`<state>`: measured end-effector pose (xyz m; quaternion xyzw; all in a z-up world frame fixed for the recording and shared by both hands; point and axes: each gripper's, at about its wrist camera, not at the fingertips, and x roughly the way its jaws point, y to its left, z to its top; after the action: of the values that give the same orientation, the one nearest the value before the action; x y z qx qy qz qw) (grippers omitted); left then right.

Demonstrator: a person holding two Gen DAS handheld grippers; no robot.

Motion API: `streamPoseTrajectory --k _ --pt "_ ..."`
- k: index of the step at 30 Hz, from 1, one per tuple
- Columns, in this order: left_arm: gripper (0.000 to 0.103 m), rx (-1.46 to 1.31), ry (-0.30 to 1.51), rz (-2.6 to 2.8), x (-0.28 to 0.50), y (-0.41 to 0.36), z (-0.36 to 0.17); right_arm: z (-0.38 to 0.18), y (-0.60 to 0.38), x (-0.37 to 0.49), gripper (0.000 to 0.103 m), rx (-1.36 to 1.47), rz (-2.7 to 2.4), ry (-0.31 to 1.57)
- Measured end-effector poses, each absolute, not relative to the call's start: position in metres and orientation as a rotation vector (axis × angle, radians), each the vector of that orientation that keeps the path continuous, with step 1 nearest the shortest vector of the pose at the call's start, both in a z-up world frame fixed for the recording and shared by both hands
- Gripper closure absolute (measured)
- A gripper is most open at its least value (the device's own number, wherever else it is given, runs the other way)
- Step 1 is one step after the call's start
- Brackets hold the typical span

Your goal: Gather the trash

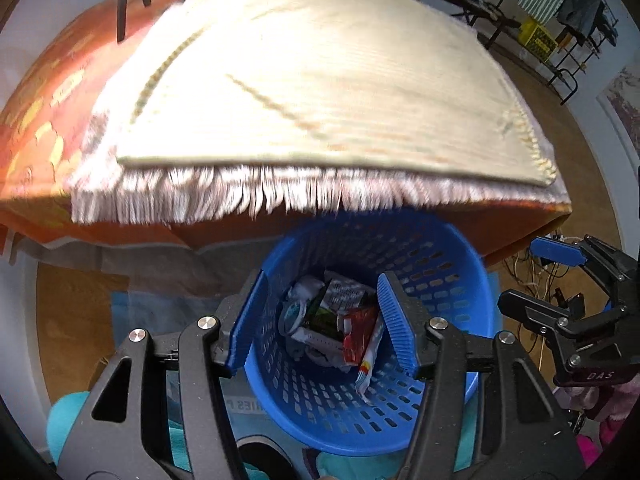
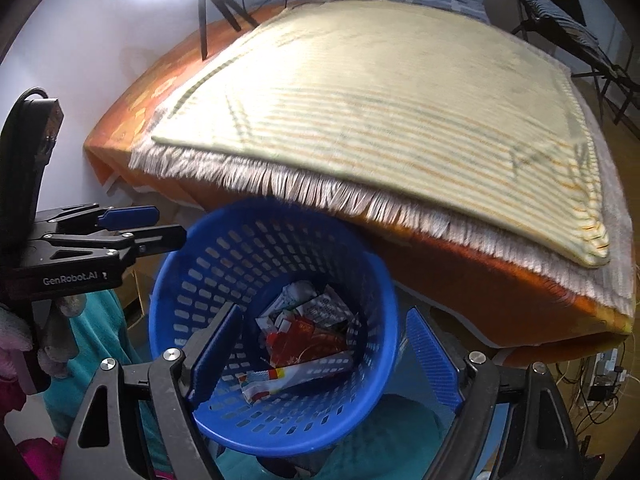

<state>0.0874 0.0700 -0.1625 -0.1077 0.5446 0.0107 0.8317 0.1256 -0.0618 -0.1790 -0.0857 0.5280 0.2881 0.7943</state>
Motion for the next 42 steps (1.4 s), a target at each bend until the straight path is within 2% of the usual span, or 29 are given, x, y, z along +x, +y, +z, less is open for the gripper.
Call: streamPoseTrajectory --k 10,11,13,16,19,29,39,42 --pt "0.044 -0.197 1.018 0.007 0.092 0.07 -0.107 -0.137 -0.072 0.138 0.017 -0.088 0.598 1.037" --pt "0.043 -0.196 1.002 0.005 0.092 0.07 -0.101 -0.131 -0.073 0.138 0.017 -0.072 0.598 1.021" --pt "0.03 -0.194 0.966 0.007 0.092 0.07 -0.088 -0.12 -0.075 0.14 0.017 -0.047 0.598 0.991" --pt "0.027 -0.184 0.903 0.013 0.09 0.069 -0.066 -0.101 -0.08 0.141 0.003 -0.008 0.597 0.93" --pt "0.019 -0.198 0.857 0.01 0.09 0.069 -0.048 -0.081 -0.086 0.141 0.001 0.045 0.6 0.87" --pt "0.016 -0.155 0.755 0.053 0.083 0.066 -0.005 -0.043 -0.094 0.143 0.0 0.117 0.597 0.781" --pt "0.002 -0.114 0.726 0.096 0.077 0.057 0.013 -0.04 -0.097 0.141 0.0 0.124 0.598 0.77" --pt "0.002 -0.11 0.721 0.098 0.075 0.054 0.015 -0.04 -0.097 0.142 0.0 0.123 0.6 0.769"
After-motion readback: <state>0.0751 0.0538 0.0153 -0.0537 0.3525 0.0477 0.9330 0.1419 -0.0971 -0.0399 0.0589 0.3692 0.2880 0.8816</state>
